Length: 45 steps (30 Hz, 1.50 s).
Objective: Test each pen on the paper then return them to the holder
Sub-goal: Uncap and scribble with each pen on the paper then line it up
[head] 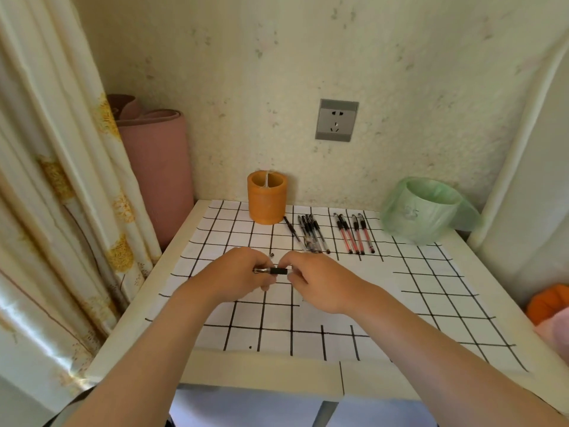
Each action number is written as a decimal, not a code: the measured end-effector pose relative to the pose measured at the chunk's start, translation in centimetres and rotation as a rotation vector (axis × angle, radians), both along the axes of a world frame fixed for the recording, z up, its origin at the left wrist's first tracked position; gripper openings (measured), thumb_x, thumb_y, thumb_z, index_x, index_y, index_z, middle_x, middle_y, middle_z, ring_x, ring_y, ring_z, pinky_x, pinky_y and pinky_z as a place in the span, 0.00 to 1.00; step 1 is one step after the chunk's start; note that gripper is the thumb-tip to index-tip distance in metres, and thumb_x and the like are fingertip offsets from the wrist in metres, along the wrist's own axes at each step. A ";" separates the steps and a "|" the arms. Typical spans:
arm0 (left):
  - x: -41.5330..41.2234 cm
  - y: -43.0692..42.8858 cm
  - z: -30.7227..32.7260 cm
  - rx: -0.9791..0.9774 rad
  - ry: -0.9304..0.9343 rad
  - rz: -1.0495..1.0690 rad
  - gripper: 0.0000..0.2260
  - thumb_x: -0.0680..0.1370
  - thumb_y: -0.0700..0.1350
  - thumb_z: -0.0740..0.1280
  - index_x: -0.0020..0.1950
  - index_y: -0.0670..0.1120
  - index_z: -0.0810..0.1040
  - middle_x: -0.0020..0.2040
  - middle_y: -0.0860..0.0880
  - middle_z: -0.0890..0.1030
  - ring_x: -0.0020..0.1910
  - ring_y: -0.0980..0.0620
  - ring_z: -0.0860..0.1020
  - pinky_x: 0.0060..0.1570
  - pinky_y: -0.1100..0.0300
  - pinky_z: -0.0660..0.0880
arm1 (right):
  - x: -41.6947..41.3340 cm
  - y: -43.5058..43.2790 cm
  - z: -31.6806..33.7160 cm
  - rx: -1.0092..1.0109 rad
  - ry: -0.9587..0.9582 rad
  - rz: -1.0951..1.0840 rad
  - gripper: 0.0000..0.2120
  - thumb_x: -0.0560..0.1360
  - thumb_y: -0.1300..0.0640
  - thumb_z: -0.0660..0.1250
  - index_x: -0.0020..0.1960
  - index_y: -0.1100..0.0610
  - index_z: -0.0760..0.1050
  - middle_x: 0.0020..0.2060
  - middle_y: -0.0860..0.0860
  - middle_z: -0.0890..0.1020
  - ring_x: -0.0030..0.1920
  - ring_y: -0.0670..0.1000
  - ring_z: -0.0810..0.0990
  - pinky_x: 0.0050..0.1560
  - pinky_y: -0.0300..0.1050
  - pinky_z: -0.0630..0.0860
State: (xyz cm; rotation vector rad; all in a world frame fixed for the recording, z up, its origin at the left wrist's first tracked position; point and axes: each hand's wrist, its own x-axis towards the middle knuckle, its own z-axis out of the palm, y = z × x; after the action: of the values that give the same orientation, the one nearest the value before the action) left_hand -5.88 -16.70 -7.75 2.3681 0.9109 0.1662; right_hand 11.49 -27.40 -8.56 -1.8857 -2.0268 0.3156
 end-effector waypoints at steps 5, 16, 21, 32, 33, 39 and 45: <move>1.4 -0.3 -0.1 -0.006 -0.137 -0.022 0.06 0.75 0.51 0.74 0.47 0.58 0.77 0.42 0.55 0.80 0.38 0.58 0.76 0.43 0.57 0.77 | 2.2 -1.5 0.3 0.080 -0.160 -0.032 0.11 0.82 0.46 0.57 0.58 0.47 0.75 0.41 0.42 0.78 0.43 0.47 0.76 0.43 0.49 0.75; 4.4 -1.5 -1.3 0.036 -0.152 -0.040 0.04 0.75 0.52 0.74 0.46 0.57 0.80 0.40 0.58 0.80 0.40 0.61 0.77 0.41 0.65 0.74 | 4.2 -1.7 -1.1 0.026 -0.074 -0.040 0.10 0.81 0.51 0.59 0.44 0.51 0.73 0.36 0.45 0.75 0.37 0.48 0.74 0.37 0.47 0.72; 4.7 -1.4 -1.8 0.037 -0.141 -0.045 0.04 0.75 0.51 0.74 0.48 0.56 0.80 0.42 0.57 0.81 0.42 0.59 0.78 0.45 0.60 0.77 | 4.2 -1.5 -1.7 0.022 -0.125 -0.024 0.08 0.82 0.52 0.57 0.45 0.51 0.71 0.37 0.47 0.75 0.36 0.49 0.73 0.36 0.46 0.69; 5.3 -1.1 -2.1 -0.045 -0.151 -0.077 0.03 0.76 0.49 0.73 0.45 0.56 0.80 0.37 0.58 0.79 0.36 0.61 0.76 0.41 0.63 0.74 | 4.9 -1.4 -2.2 0.114 -0.279 -0.031 0.08 0.81 0.49 0.56 0.50 0.50 0.73 0.33 0.48 0.79 0.31 0.51 0.74 0.30 0.45 0.66; 5.3 -1.1 -2.0 -0.055 -0.154 -0.075 0.04 0.76 0.48 0.73 0.45 0.56 0.80 0.37 0.58 0.79 0.36 0.62 0.75 0.41 0.63 0.74 | 4.9 -1.5 -2.2 0.117 -0.279 -0.027 0.09 0.81 0.49 0.56 0.50 0.50 0.73 0.34 0.48 0.79 0.32 0.51 0.74 0.30 0.45 0.66; 5.3 -1.2 -1.9 -0.102 -0.130 -0.070 0.04 0.74 0.48 0.75 0.44 0.55 0.81 0.40 0.57 0.84 0.41 0.59 0.80 0.48 0.54 0.80 | 4.9 -1.7 -2.2 0.104 -0.278 0.023 0.09 0.81 0.49 0.55 0.48 0.49 0.72 0.33 0.47 0.78 0.32 0.49 0.74 0.30 0.46 0.66; 5.5 -1.5 -1.6 -0.088 -0.135 -0.056 0.04 0.74 0.48 0.75 0.44 0.56 0.81 0.39 0.57 0.84 0.39 0.61 0.79 0.44 0.60 0.78 | 5.2 -1.5 -2.2 0.131 -0.273 0.012 0.10 0.81 0.48 0.56 0.47 0.48 0.74 0.30 0.46 0.76 0.30 0.50 0.72 0.29 0.43 0.63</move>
State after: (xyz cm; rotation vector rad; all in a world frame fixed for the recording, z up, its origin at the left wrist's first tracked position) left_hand -0.39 -18.23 -9.32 2.2684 0.7713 0.2557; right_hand 16.71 -28.94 -10.80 -1.9219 -2.1706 -0.0759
